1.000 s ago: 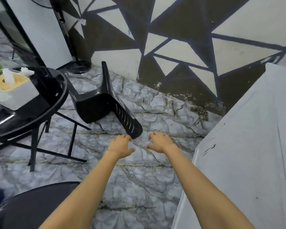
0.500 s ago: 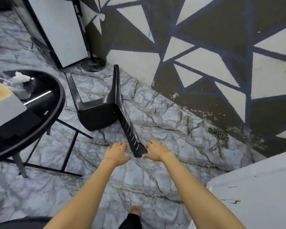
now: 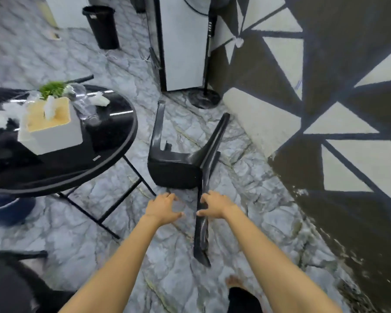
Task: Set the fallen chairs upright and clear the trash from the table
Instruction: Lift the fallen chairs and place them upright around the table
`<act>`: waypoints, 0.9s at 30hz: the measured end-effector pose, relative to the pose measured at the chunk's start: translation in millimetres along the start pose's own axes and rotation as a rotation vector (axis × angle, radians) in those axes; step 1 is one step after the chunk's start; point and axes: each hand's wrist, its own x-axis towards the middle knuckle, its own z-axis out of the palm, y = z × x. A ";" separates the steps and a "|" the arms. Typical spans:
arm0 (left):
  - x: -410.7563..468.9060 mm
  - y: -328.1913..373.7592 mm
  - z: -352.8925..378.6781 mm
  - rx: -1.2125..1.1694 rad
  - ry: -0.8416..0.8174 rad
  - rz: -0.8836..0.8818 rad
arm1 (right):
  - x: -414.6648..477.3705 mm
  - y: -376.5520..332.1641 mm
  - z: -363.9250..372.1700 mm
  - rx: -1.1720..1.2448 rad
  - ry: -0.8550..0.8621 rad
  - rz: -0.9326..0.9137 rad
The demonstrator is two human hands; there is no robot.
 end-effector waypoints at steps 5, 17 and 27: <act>2.7 21.0 5.1 -0.173 0.105 -0.282 | 50.7 11.6 -34.8 -0.205 -0.087 -0.275; -43.4 60.3 67.9 -0.518 0.293 -0.742 | 91.9 7.3 -10.1 -0.458 -0.325 -0.698; -75.1 105.7 169.3 -0.717 0.417 -1.038 | 88.0 23.4 59.8 -0.623 -0.535 -0.898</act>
